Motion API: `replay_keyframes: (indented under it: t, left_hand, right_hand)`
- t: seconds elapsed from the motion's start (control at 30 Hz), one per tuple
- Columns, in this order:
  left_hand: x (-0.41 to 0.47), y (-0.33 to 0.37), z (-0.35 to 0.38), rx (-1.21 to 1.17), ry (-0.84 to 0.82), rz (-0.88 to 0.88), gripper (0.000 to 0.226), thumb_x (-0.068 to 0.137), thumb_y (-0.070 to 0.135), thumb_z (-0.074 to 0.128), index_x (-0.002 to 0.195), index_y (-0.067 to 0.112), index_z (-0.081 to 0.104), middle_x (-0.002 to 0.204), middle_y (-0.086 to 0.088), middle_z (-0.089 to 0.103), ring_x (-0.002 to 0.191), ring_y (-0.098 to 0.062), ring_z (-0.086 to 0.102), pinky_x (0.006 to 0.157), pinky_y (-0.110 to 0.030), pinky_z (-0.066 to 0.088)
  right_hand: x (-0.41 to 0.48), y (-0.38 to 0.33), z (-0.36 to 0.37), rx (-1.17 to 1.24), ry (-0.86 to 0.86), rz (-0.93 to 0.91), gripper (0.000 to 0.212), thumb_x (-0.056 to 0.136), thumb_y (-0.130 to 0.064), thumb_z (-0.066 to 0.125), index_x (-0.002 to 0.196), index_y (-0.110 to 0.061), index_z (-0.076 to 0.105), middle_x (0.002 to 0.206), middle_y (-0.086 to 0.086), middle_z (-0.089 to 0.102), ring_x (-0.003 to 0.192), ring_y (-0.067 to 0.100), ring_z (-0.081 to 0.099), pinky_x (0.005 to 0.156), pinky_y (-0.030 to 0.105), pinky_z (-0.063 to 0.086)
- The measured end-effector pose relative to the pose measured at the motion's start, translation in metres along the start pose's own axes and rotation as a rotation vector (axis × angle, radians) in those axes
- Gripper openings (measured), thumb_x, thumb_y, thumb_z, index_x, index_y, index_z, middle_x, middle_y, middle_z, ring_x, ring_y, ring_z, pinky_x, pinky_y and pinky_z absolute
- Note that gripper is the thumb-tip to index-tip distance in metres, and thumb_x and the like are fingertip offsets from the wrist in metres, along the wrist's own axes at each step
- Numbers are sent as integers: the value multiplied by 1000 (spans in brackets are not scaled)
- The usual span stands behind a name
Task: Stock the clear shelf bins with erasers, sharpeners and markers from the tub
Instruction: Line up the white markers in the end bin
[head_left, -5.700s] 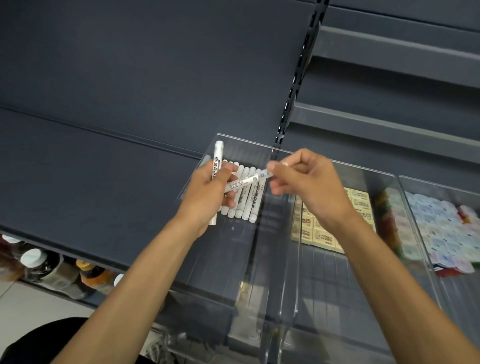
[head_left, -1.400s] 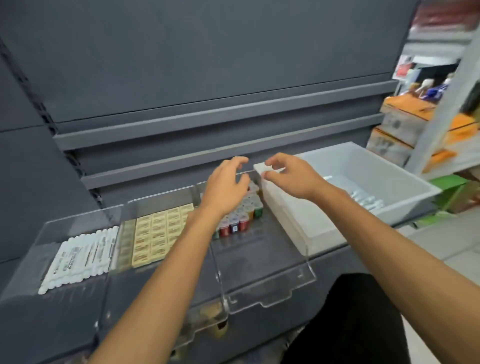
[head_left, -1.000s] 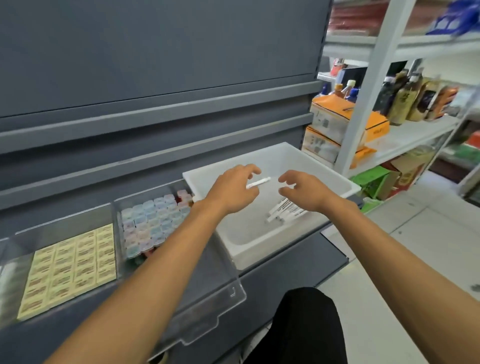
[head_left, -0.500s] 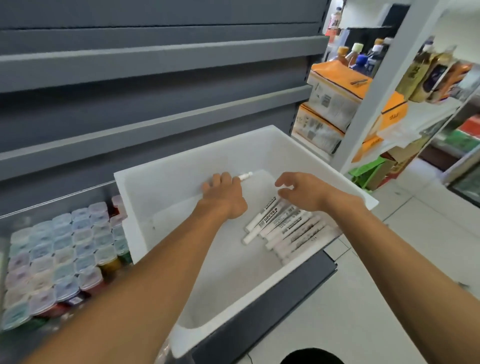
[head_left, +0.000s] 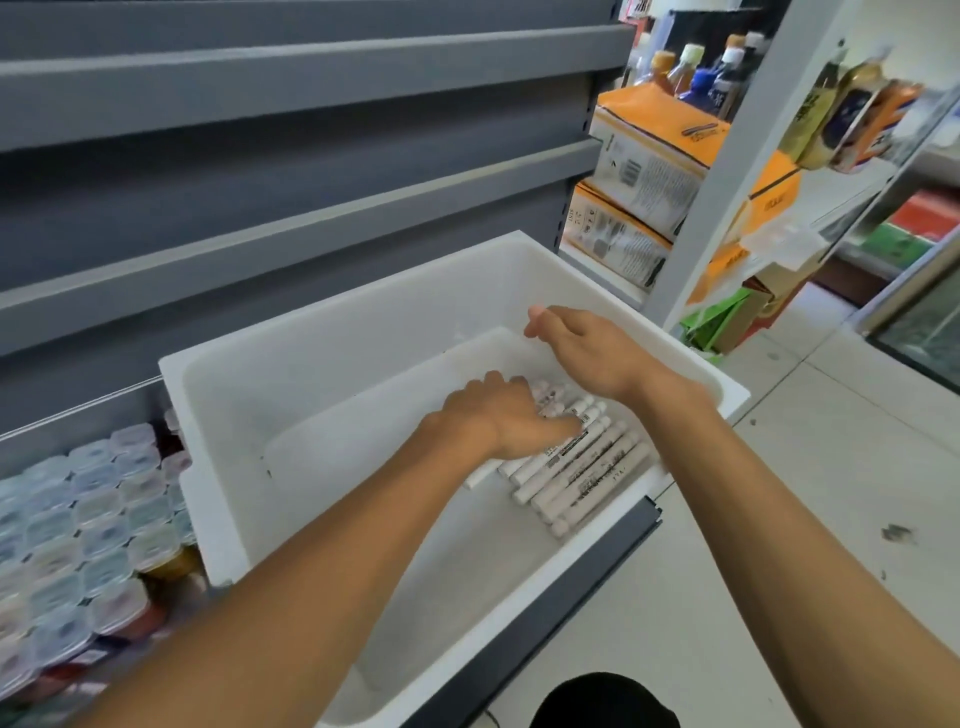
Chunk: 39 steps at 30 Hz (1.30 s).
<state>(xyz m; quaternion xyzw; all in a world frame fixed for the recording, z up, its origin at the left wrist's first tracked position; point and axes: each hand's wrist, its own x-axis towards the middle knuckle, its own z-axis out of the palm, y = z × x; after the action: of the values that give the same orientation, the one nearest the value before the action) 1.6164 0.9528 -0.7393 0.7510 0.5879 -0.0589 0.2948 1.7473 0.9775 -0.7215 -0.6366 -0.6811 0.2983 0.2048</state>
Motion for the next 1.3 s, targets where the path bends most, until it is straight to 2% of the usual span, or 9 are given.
replay_keyframes:
  t: [0.1, 0.2, 0.37, 0.57, 0.73, 0.83, 0.97, 1.1, 1.3]
  left_hand:
    - [-4, 28, 15, 115, -19, 52, 101, 78, 76, 54, 152, 14, 21, 146, -10, 34, 134, -30, 35, 101, -43, 40]
    - [0, 39, 30, 277, 48, 62, 98, 80, 71, 58, 148, 9, 22, 136, -12, 34, 128, -29, 34, 93, -41, 38]
    - [6, 38, 33, 291, 58, 93, 98, 78, 63, 67, 148, 14, 19, 133, -12, 34, 122, -30, 35, 95, -42, 37]
    - [7, 32, 40, 397, 149, 138, 76, 82, 40, 67, 143, 16, 27, 130, -10, 35, 115, -30, 36, 87, -39, 34]
    - [12, 21, 31, 255, 218, 76, 52, 86, 20, 61, 134, 12, 41, 108, -8, 54, 107, -30, 56, 75, -32, 38]
    - [8, 21, 25, 260, 272, 93, 36, 89, 15, 57, 124, 11, 49, 109, -8, 61, 102, -29, 59, 72, -31, 39]
    - [-1, 7, 11, -89, 184, -59, 17, 85, 15, 56, 101, 13, 52, 90, -4, 60, 86, -27, 58, 66, -31, 44]
    - [-18, -12, -1, -893, 210, -178, 11, 82, 5, 61, 92, 4, 56, 69, -13, 63, 61, -29, 63, 66, -39, 56]
    - [-74, -20, -37, -1574, 330, -6, 4, 88, 2, 61, 85, 4, 58, 67, -9, 57, 54, -19, 58, 54, -27, 52]
  right_hand:
    - [-2, 2, -2, 81, 43, -1, 48, 103, -46, 29, 120, -17, 63, 128, 0, 58, 112, 13, 48, 90, 25, 31]
    - [-3, 3, 0, 100, 49, -18, 48, 103, -46, 29, 120, -17, 63, 127, -1, 58, 108, 11, 47, 89, 25, 32]
    - [-1, 3, 3, 61, 16, -36, 49, 103, -47, 28, 120, -18, 63, 129, -1, 58, 109, 13, 49, 89, 26, 32]
    - [-1, 6, 3, 29, 9, -39, 47, 104, -44, 30, 119, -15, 64, 121, -3, 59, 104, 13, 50, 86, 25, 32]
    - [2, 6, 6, -32, 37, -97, 45, 104, -40, 32, 111, -12, 66, 114, 2, 64, 100, 18, 55, 83, 29, 38]
    - [0, 7, 4, -48, 78, -111, 45, 104, -37, 34, 105, -5, 66, 108, 11, 68, 99, 25, 59, 87, 34, 44]
    - [-5, 0, 1, -37, 141, -144, 41, 102, -34, 39, 103, -1, 64, 98, 12, 68, 93, 28, 60, 84, 38, 47]
    - [-17, -17, -7, 119, 305, -180, 25, 101, -29, 45, 107, -13, 64, 99, -6, 64, 92, 13, 58, 78, 27, 42]
    - [-35, -60, -6, 281, 223, -207, 19, 98, -28, 51, 112, -19, 61, 105, -5, 59, 94, 13, 57, 79, 26, 43]
